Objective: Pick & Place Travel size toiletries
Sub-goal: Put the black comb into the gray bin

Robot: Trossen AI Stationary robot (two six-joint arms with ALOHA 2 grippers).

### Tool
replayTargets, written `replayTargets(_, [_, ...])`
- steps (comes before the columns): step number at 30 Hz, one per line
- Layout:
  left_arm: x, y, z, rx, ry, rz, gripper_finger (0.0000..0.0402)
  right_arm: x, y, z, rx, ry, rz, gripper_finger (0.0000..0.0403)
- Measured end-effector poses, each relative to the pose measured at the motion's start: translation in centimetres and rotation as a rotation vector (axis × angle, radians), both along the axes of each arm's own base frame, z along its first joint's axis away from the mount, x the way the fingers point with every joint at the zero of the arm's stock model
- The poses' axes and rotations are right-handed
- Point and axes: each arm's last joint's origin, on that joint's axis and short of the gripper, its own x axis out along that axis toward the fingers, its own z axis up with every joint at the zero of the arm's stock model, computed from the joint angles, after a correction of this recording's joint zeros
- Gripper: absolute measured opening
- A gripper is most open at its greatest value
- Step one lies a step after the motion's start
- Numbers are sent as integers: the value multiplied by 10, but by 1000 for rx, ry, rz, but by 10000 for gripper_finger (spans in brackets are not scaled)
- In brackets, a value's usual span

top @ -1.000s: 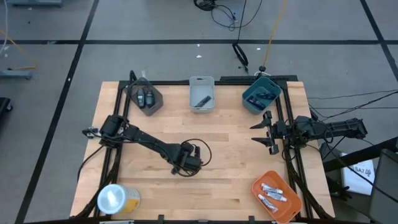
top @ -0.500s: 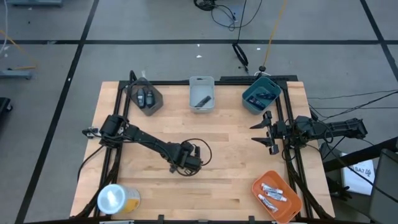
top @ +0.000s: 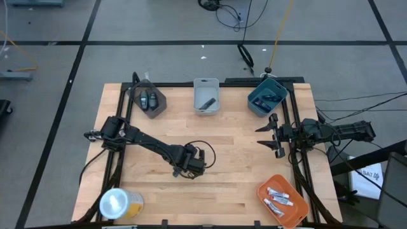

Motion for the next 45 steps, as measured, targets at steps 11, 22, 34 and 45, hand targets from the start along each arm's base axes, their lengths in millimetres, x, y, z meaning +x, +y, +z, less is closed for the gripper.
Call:
replayTargets(11, [0,1,2,3,5,-15,88,0,0,0,0,0,0,210])
replayTargets(22, [-5,6,27,11,-59,-17,88,0,0,0,0,0,1,210])
replayTargets(34, [-6,24,54,31,-140,-49,88,0,0,0,0,-4,4,210])
replayTargets(45, [-4,45,66,63,-181,-88,88,0,0,1,-3,-7,3,210])
